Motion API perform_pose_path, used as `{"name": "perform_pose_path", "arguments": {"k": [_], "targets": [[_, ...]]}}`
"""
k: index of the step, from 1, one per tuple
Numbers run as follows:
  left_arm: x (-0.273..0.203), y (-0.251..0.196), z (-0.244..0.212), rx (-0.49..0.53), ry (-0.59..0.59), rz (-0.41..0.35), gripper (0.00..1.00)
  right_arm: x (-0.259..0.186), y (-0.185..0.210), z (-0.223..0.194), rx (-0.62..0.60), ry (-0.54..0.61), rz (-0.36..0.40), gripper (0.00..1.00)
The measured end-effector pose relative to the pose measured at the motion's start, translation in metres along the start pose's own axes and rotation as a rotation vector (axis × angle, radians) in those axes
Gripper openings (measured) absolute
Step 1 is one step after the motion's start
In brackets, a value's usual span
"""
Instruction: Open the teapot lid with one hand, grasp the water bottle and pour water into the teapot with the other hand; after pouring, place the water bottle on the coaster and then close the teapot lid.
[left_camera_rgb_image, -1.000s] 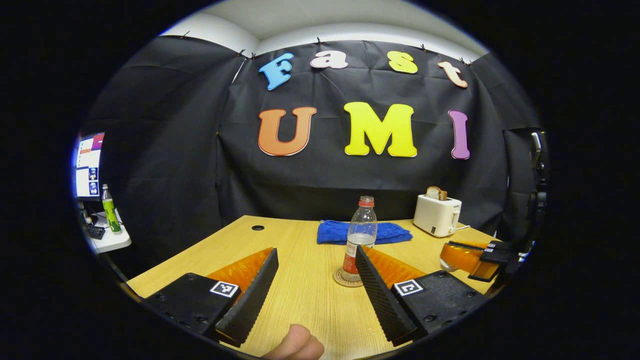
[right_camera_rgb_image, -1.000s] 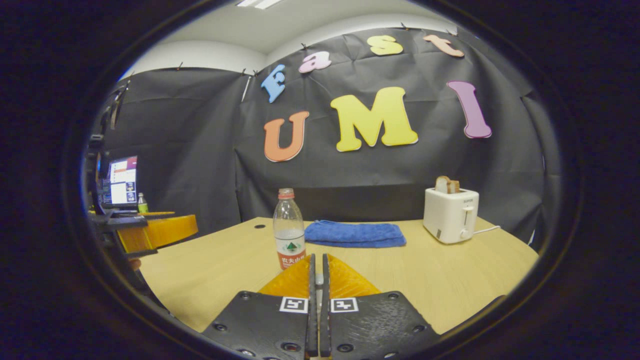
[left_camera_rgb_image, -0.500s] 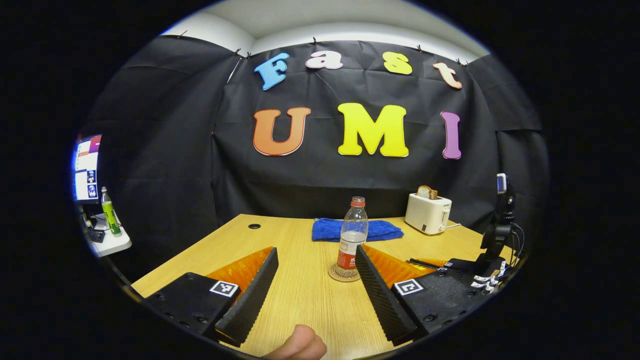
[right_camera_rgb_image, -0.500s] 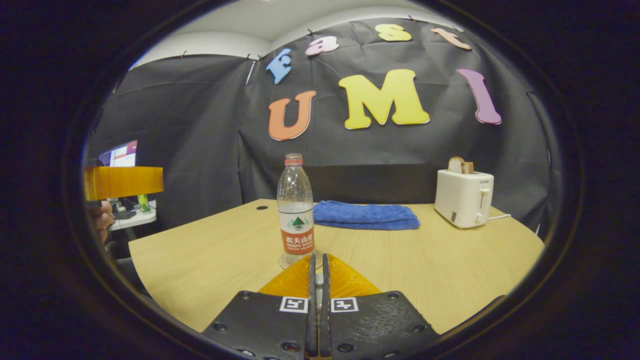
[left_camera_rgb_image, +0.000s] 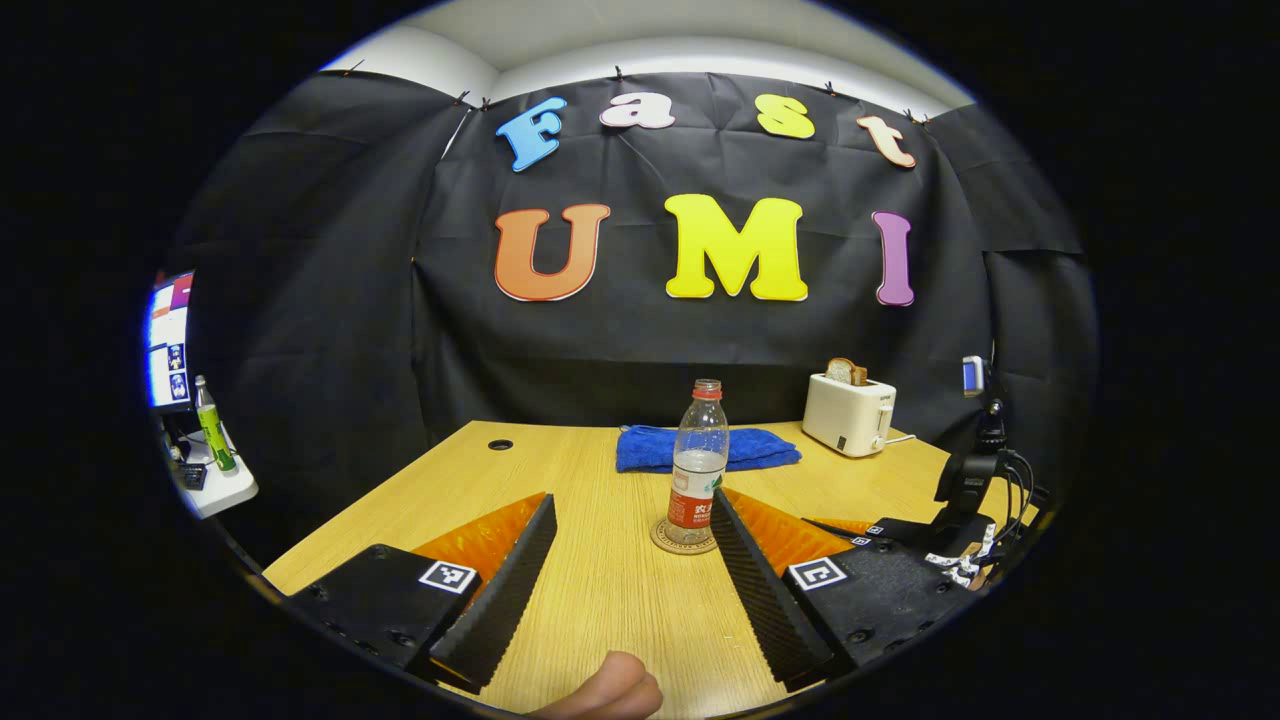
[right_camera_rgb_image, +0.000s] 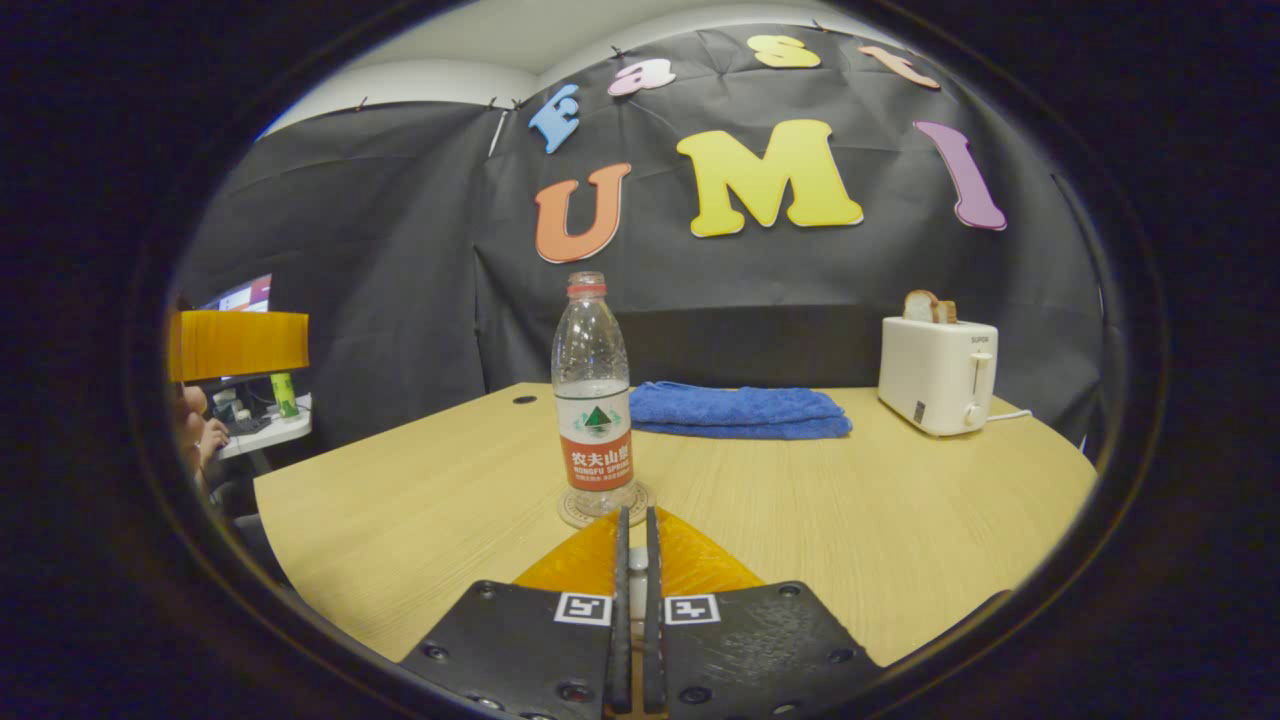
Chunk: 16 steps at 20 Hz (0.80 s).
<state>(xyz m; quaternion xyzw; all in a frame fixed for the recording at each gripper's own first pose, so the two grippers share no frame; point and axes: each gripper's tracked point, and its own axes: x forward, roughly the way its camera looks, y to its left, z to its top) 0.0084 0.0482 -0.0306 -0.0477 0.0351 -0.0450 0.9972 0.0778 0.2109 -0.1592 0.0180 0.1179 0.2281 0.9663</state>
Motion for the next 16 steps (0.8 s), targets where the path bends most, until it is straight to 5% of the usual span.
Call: {"name": "perform_pose_path", "arguments": {"k": [3,13,16], "targets": [[0.0,-0.002,-0.001,0.001,0.003,-0.007,0.97,-0.007,0.002,0.003,-0.004,-0.008,0.009,0.07],[-0.007,-0.009,0.005,0.031,-0.008,-0.008,0.97,-0.069,0.012,0.063,-0.072,-0.127,-0.01,0.67],[-0.01,-0.016,0.008,0.04,-0.016,-0.015,0.97,-0.095,0.008,0.086,-0.069,-0.181,-0.016,0.75]]}}
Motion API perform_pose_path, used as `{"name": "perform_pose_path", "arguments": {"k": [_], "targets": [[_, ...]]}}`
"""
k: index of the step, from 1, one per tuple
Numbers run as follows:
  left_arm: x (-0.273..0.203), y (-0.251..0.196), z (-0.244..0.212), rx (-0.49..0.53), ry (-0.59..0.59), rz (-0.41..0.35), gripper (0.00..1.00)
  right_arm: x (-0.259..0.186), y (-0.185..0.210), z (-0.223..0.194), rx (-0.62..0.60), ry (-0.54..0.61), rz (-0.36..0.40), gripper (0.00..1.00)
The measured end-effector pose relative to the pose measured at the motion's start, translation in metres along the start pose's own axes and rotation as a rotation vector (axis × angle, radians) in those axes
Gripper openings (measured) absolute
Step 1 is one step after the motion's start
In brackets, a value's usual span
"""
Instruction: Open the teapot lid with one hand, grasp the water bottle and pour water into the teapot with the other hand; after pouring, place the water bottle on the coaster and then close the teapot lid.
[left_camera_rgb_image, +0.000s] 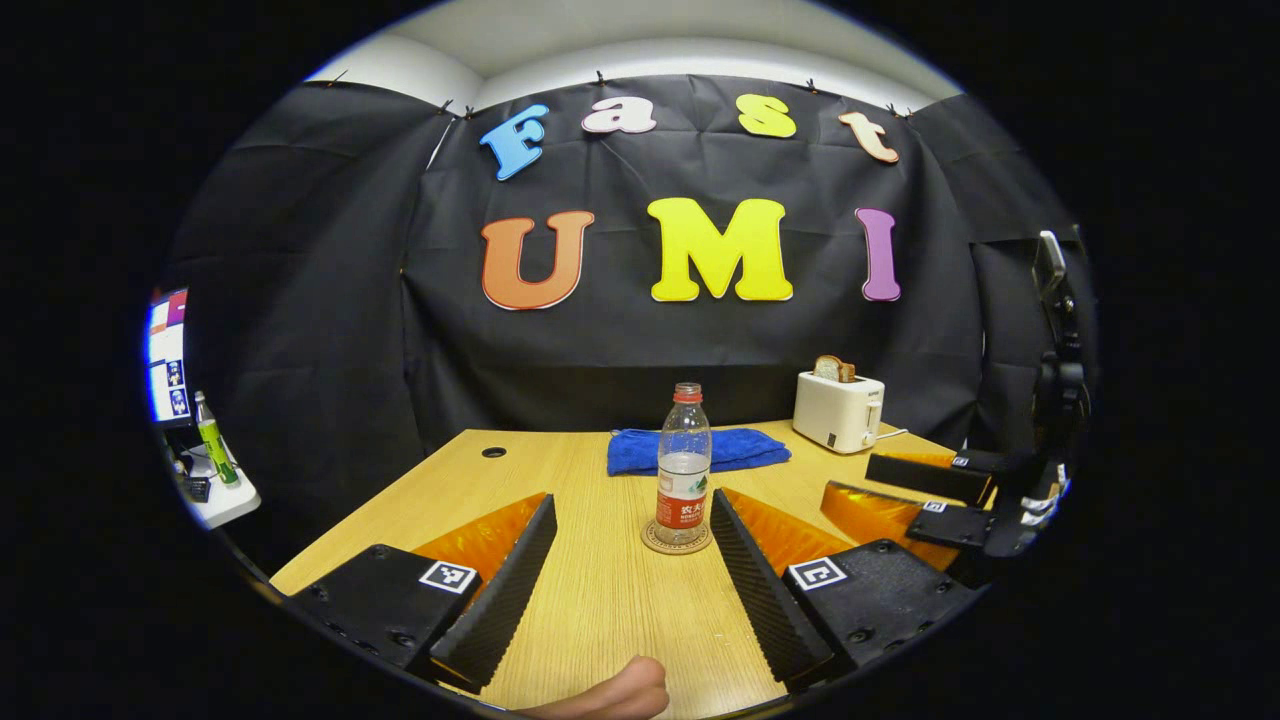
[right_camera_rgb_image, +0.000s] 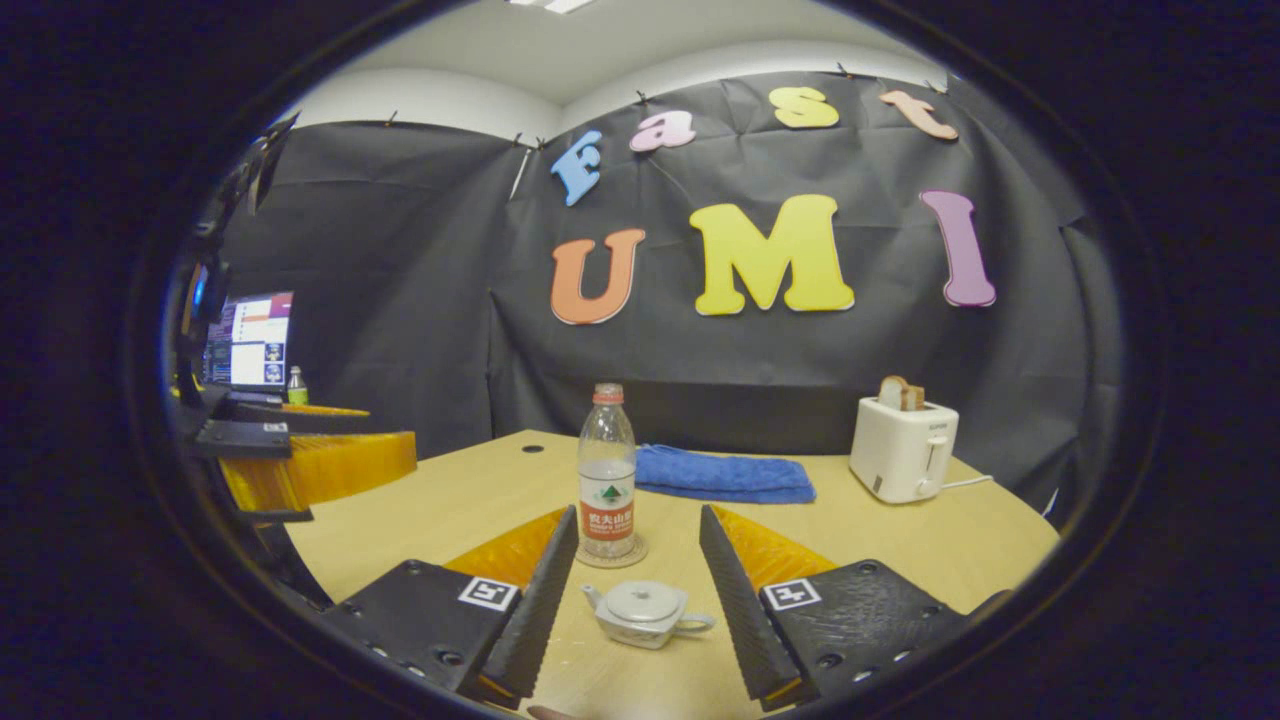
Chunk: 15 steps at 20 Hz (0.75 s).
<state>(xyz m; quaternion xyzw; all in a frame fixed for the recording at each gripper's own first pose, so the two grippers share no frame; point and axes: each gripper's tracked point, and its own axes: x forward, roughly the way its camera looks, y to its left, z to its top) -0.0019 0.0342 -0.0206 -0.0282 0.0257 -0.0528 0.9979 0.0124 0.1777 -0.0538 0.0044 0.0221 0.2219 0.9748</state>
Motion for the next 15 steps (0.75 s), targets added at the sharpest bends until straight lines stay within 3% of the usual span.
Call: {"name": "perform_pose_path", "arguments": {"k": [2,3,5,10,13,15], "targets": [[-0.004,-0.003,0.004,0.006,-0.009,0.005,0.97,-0.014,-0.009,0.017,0.005,-0.034,-0.022,0.81],[-0.006,-0.004,0.005,0.008,-0.014,0.012,0.97,-0.022,-0.015,0.024,0.001,-0.041,-0.044,0.89],[-0.005,-0.002,0.008,0.016,-0.026,0.035,0.97,-0.041,-0.049,0.038,-0.011,-0.06,-0.165,0.96],[-0.004,0.001,0.006,0.027,-0.019,0.066,0.97,-0.076,-0.11,0.046,-0.074,-0.054,-0.379,0.96],[-0.006,0.007,0.006,0.032,-0.016,0.091,0.97,-0.089,-0.132,0.049,-0.032,-0.035,-0.438,0.93],[-0.01,0.019,0.017,0.017,-0.044,0.123,0.97,-0.093,-0.137,0.055,0.031,-0.046,-0.436,0.97]]}}
